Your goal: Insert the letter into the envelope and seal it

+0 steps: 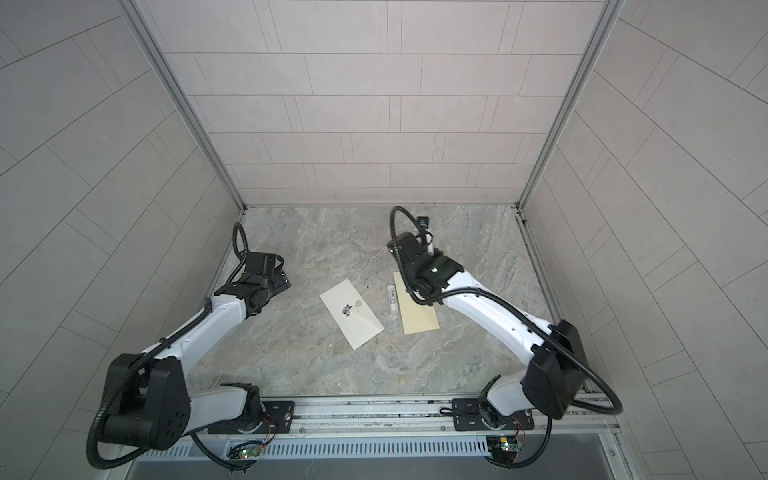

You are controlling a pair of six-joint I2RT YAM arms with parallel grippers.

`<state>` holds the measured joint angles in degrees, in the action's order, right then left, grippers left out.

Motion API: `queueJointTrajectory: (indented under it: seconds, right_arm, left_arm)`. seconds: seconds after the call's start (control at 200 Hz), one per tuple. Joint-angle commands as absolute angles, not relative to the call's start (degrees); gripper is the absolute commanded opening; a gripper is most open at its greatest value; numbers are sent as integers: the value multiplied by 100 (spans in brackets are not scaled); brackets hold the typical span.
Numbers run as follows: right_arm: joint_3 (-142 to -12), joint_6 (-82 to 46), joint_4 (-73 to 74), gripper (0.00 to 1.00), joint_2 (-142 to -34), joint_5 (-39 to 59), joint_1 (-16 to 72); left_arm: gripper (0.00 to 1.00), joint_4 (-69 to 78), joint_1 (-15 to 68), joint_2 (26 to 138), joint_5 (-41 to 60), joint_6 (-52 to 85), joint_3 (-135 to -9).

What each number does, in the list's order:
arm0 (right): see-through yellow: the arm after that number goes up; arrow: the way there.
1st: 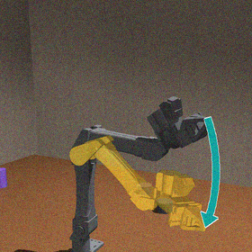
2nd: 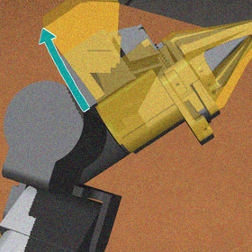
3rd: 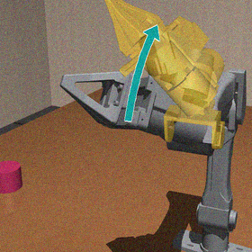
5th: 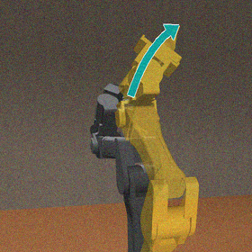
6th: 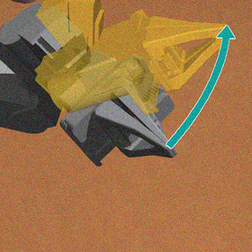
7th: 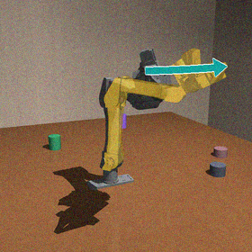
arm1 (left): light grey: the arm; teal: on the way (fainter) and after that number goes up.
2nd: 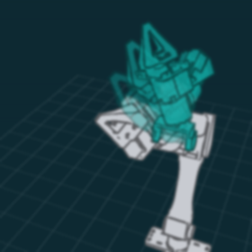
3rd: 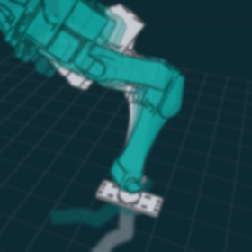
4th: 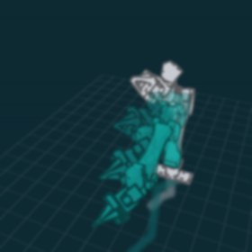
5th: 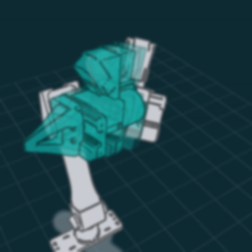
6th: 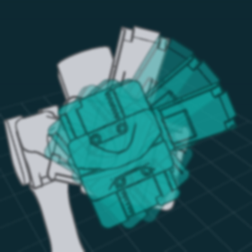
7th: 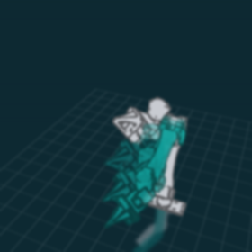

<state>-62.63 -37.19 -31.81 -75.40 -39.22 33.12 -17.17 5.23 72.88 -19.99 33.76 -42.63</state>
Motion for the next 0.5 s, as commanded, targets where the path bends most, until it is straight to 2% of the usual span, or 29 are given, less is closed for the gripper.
queueJointTrajectory:
  seconds: [0.0, 0.125, 0.22, 0.285, 0.415, 0.49]
  right_arm:
    - [-5231, -4055, -3380, 28, -6696, -5317, 2657]
    - [-4131, -3127, -2210, 35, -5966, -5324, 1868]
    - [-3249, -2631, -910, 37, -5968, -4931, 1475]
    - [-3032, -2317, -233, 39, -6081, -4616, 1241]
    - [-1965, -1153, 2635, 42, -6489, -3997, 1142]
    - [-1878, -1017, 3095, 44, -6894, -3645, 955]
  left_arm:
    - [100, -1565, 421, 7439, -3165, 2925, -4327]
    - [100, -622, 413, 7766, -3671, 2120, -4121]
    - [100, 1060, 392, 8138, -3728, 1551, -3628]
    - [100, 2561, 328, 8446, -3449, 1048, -3186]
    - [100, 3569, 242, 8670, -2548, 848, -2918]
    - [100, 4739, 264, 8832, -1627, 414, -2393]
